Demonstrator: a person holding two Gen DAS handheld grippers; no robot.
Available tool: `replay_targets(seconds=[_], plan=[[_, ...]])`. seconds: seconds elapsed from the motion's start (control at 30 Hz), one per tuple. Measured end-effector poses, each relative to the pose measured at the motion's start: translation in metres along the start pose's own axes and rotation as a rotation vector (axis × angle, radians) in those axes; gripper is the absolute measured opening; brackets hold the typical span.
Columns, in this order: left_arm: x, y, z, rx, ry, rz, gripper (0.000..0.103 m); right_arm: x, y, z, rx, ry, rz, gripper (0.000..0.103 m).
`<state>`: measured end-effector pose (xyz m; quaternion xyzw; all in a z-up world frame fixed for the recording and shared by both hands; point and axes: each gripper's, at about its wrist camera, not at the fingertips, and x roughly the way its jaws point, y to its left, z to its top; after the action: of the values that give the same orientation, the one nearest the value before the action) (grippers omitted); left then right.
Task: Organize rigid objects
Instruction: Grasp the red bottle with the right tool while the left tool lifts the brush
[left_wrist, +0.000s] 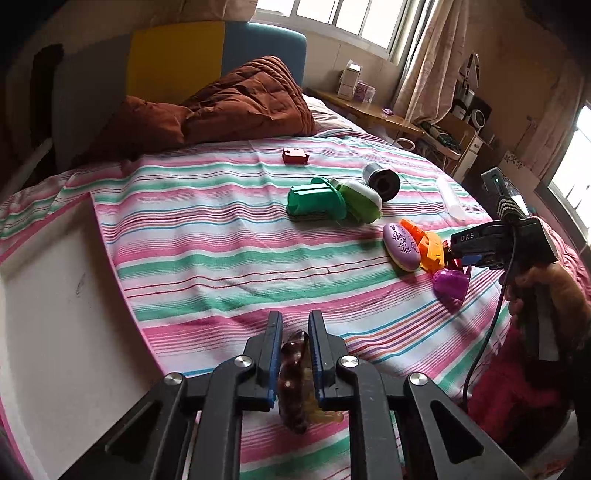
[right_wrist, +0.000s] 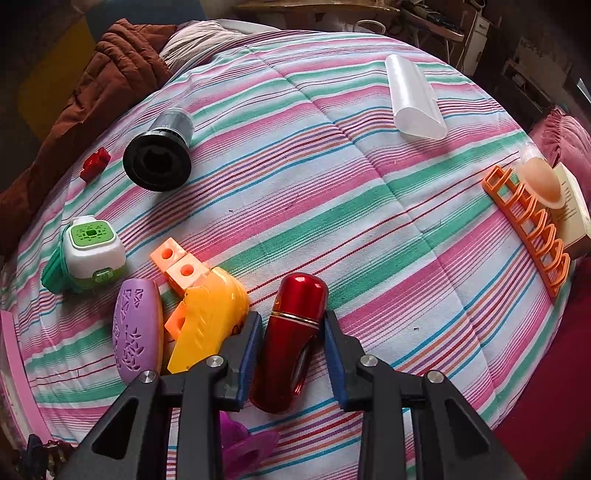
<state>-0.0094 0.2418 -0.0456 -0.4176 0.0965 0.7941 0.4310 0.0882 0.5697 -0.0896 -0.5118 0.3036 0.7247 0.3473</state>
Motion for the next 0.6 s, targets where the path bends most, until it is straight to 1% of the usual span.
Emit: replay_targets(seconds=[0.07,0.17,0.2,0.27,0.3,0.33,0.37,0.47,0.6], plan=[[0.006,-0.002,0.005,0.015,0.006,0.004,0.014,0.0,-0.001,-0.001,-0.006,-0.001,-0.004,0.033],[0.014,0.002,0.015,-0.003,0.031,-0.031,0.014,-0.001,-0.003,-0.002,-0.014,-0.002,-0.01,0.033],[0.014,0.002,0.019,-0.011,0.026,-0.041,0.015,-0.001,-0.004,-0.002,-0.014,-0.002,-0.008,0.033],[0.013,0.001,0.028,-0.003,0.039,-0.099,0.041,-0.002,-0.006,-0.003,-0.017,-0.001,-0.007,0.033],[0.01,0.001,0.031,0.003,0.04,-0.105,0.072,-0.002,-0.008,-0.003,-0.018,-0.001,-0.007,0.033],[0.007,0.001,0.034,0.012,0.033,-0.105,0.081,-0.003,-0.009,-0.003,-0.017,-0.001,-0.006,0.033],[0.003,0.002,0.037,0.028,0.035,-0.107,0.081,-0.003,-0.01,-0.003,-0.014,0.0,-0.004,0.033],[-0.003,0.004,0.04,0.075,0.063,-0.073,0.083,-0.005,-0.014,-0.004,-0.008,0.003,0.004,0.033],[0.004,-0.001,0.029,0.143,0.115,-0.03,0.081,-0.006,-0.018,-0.006,-0.016,0.003,-0.001,0.034]])
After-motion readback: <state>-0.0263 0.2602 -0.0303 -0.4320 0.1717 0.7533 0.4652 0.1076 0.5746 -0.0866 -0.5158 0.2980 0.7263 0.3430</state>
